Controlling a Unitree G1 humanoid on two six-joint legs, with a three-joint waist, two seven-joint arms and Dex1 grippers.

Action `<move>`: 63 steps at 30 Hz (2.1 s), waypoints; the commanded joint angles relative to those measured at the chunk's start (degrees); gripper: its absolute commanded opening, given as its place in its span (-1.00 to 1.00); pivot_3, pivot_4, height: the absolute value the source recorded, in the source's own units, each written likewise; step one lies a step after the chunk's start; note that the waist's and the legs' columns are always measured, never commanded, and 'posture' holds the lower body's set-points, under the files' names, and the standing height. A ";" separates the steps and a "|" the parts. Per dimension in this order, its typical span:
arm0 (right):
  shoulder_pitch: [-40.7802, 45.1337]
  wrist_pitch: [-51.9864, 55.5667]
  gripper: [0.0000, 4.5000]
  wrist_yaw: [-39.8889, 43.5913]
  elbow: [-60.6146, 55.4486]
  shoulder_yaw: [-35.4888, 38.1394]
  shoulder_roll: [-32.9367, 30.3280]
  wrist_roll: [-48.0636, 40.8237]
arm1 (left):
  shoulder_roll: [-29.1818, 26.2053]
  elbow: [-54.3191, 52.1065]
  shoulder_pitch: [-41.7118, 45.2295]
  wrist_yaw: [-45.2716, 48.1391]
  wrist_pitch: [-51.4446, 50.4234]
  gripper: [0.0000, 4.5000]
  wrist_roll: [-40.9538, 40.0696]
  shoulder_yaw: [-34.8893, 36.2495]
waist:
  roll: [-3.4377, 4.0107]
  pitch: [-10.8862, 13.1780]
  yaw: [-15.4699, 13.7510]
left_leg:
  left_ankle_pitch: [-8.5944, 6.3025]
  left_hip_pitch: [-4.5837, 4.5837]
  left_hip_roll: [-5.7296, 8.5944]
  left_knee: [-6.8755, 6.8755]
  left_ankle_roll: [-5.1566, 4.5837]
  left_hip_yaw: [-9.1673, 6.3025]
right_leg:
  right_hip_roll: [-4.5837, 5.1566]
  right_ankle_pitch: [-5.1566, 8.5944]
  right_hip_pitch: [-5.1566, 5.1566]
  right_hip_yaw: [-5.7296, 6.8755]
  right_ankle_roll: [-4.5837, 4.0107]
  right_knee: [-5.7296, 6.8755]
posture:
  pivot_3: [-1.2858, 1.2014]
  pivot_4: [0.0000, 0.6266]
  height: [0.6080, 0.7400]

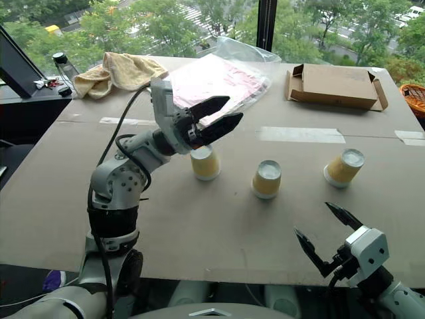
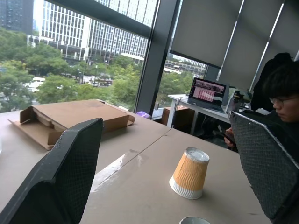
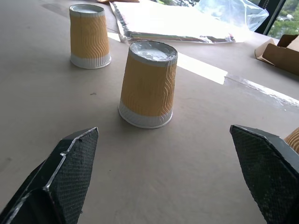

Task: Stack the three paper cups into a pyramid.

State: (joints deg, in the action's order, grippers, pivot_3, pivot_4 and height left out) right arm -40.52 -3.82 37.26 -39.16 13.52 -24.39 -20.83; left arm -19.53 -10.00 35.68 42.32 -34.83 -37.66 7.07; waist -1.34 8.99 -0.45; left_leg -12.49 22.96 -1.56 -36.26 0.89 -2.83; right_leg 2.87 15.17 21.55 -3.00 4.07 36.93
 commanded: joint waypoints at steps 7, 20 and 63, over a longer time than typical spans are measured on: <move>4.72 0.22 1.00 2.95 2.01 -1.77 -1.63 -2.62 | -15.61 3.59 -16.14 15.94 4.11 0.97 -0.59 6.00 | 0.02 0.04 1.13 | 0.00 0.03 -0.01 0.06 0.01 0.01 | 0.02 -0.09 0.03 -0.01 -0.02 0.00 | 0.03 -0.52 1.00; 3.17 0.60 1.00 5.55 0.36 -1.58 -3.13 -4.37 | -13.31 19.99 -10.40 21.64 21.10 0.97 13.77 -5.43 | -0.03 0.03 -0.24 | 0.00 0.03 0.01 0.01 0.00 0.00 | 0.01 -0.06 0.01 -0.01 -0.09 0.04 | 0.03 -0.52 1.00; 0.43 5.00 1.00 -7.64 -6.94 -0.09 1.56 0.28 | -3.63 22.17 -7.17 30.63 26.14 0.98 14.66 -11.58 | -0.03 0.00 1.35 | 0.00 0.02 0.00 -0.02 0.00 -0.02 | -0.01 -0.08 0.01 -0.03 -0.01 0.10 | 0.03 -0.52 1.00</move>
State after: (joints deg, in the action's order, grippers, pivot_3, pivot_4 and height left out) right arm -41.51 0.11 32.24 -44.88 11.55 -23.01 -20.64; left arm -22.03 16.33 28.80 73.08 -6.99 -20.50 -6.78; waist -1.37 8.99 0.91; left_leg -12.49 22.98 -1.56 -36.27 0.89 -2.85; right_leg 2.87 15.09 21.56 -3.03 4.05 37.05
